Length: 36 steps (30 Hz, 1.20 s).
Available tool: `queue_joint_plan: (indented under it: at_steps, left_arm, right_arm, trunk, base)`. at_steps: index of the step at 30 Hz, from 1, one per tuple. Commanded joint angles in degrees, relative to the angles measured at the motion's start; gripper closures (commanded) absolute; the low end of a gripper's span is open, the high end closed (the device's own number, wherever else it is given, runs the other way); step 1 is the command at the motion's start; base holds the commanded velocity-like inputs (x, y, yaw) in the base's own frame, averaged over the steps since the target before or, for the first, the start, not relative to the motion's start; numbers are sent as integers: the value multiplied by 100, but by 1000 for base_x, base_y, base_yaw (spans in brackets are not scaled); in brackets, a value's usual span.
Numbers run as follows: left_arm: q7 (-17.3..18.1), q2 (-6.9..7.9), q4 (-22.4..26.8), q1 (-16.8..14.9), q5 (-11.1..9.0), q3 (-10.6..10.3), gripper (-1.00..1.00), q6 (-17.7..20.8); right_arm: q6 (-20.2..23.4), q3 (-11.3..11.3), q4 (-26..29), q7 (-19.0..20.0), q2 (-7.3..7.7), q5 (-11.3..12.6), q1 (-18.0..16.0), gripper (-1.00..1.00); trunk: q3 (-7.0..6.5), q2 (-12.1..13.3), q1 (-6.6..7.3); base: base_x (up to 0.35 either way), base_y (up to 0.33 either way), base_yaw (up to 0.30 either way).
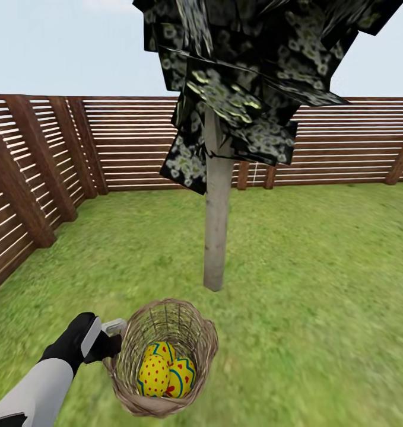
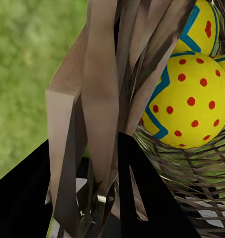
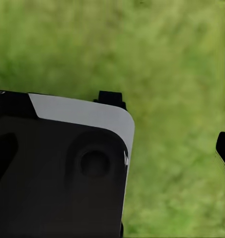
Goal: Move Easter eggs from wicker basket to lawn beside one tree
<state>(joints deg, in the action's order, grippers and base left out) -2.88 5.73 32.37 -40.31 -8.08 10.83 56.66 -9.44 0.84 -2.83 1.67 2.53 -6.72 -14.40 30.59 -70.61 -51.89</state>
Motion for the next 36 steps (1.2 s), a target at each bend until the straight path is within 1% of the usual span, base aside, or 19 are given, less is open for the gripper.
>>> queue_joint_plan:
  at_steps: [1, 2, 6, 10, 12, 16, 17, 18, 19, 21, 23, 25, 27, 36]
  left_arm:
    - [-28, -1, 6, -3, -124, 16, 100, 21]
    - [3, -19, -28, 31, -79, 14, 100, -9]
    - [14, -31, -29, 46, 7, 16, 100, -44]
    - [16, -45, -32, 50, 173, 16, 100, -58]
    - [16, -45, -32, 50, 243, 15, 100, -58]
    - [16, -50, -29, 50, 395, 7, 100, -58]
    - [16, -47, -29, 50, -89, 8, 100, -58]
    - [16, -46, -29, 50, -87, 12, 100, -58]
    - [16, -45, -29, 50, -88, 13, 100, -58]
    - [18, -45, -29, 50, -88, 14, 100, -54]
    - [32, -45, -29, 50, -89, 15, 100, -50]
    - [231, -41, -29, 50, -87, 16, 100, -50]
    - [336, -37, -31, 50, -88, 16, 100, -49]
    - [359, -44, -37, 50, -81, 8, 100, -49]
  right_arm:
    - [-41, 13, -25, 3, 2, -48, -10, -100]
    - [-74, -21, -58, 37, 2, -66, 23, -100]
    - [-173, -40, -122, 40, 2, -91, 155, -100]
    - [-107, -47, 7, 108, 23, -104, 90, -100]
    - [-43, -38, 72, 172, 88, -97, 24, -100]
    - [85, 37, 202, 300, 216, -10, -107, -100]
    - [3646, 58, 3836, 984, 676, -3, -171, -100]
    - [3959, 147, 4392, 990, 726, 4, -175, -100]
    - [4097, 331, 4787, 992, 764, 10, -210, -100]
    - [4120, 405, 4890, 993, 774, 6, -250, -100]
    - [4124, 415, 4897, 993, 770, 5, -256, -100]
    - [4125, 417, 4900, 993, 767, 5, -256, -100]
    - [4125, 417, 4898, 993, 767, 4, -257, -100]
    - [4125, 417, 4897, 993, 767, 16, -257, -100]
  trunk:
    - [5, -3, -3]
    - [5, -3, -3]
    - [5, -3, -3]
    - [5, -3, -3]
    - [5, -3, -3]
    - [5, -3, -3]
    - [5, -3, -3]
    - [5, -3, -3]
    - [5, -3, -3]
    - [5, -3, -3]
    - [5, -3, -3]
    - [5, -3, -3]
    - [5, -3, -3]
    - [5, -3, -3]
  base:
    - [322, 0, 0]
    - [0, 0, 0]
    - [0, 0, 0]
    - [0, 0, 0]
    - [0, 0, 0]
    - [0, 0, 0]
    - [0, 0, 0]
    - [0, 0, 0]
    - [0, 0, 0]
    - [0, 0, 0]
    - [0, 0, 0]
    - [0, 0, 0]
    - [0, 0, 0]
    - [0, 0, 0]
